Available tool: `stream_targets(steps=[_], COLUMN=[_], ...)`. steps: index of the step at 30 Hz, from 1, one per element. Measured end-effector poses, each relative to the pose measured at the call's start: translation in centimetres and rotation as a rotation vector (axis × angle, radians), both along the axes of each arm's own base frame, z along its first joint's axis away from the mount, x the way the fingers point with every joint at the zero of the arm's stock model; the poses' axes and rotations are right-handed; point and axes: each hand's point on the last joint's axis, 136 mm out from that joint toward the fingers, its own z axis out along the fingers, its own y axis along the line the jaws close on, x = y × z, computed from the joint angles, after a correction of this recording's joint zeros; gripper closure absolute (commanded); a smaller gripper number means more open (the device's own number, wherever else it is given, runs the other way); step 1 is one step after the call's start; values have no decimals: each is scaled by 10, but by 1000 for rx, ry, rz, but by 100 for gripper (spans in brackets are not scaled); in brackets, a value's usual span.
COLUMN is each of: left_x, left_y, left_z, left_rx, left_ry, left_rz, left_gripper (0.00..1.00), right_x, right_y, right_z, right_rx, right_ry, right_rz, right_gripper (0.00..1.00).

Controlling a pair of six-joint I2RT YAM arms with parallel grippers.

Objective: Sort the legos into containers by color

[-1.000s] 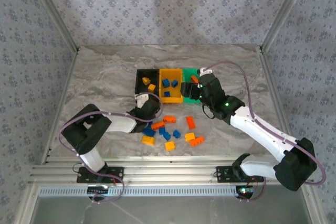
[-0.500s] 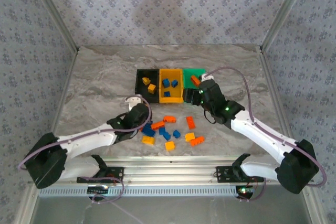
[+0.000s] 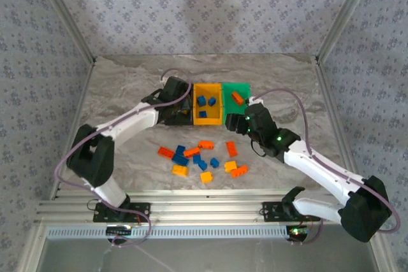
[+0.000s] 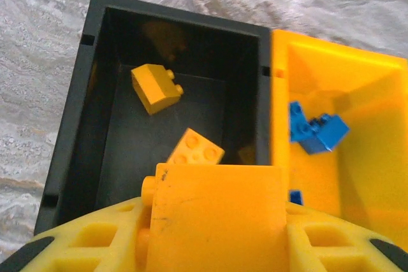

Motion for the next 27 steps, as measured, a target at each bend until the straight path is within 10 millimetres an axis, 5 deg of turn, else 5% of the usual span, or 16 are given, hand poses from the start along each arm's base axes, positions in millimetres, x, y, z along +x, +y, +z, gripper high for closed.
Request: stream_targets(steps=[3, 7, 14, 17, 22, 24, 27], left_x=[12, 14, 6, -12, -67, -91, -114], left_y=[7, 9, -5, -13, -14, -11, -1], left_z=[-18, -28, 3, 47, 119, 125, 104], left_rx=[30, 56, 10, -49, -174, -210, -218], left_ry=[47, 84, 37, -52, -229, -258, -239], left_rz=[24, 19, -25, -66, -145, -172, -177], left_gripper=[58, 33, 11, 1, 0, 0, 0], right_x=[-4, -12, -27, -35, -50, -56, -60], right_y=[-1, 0, 7, 10, 13, 15, 16], right_z=[-3, -15, -44, -65, -106, -120, -136], right_rx=[1, -7, -27, -62, -144, -176, -212], right_ry=[9, 49, 133, 190, 292, 328, 364], right_rz=[-1, 11, 30, 40, 61, 70, 78], right_gripper=[22, 21, 21, 22, 24, 26, 28])
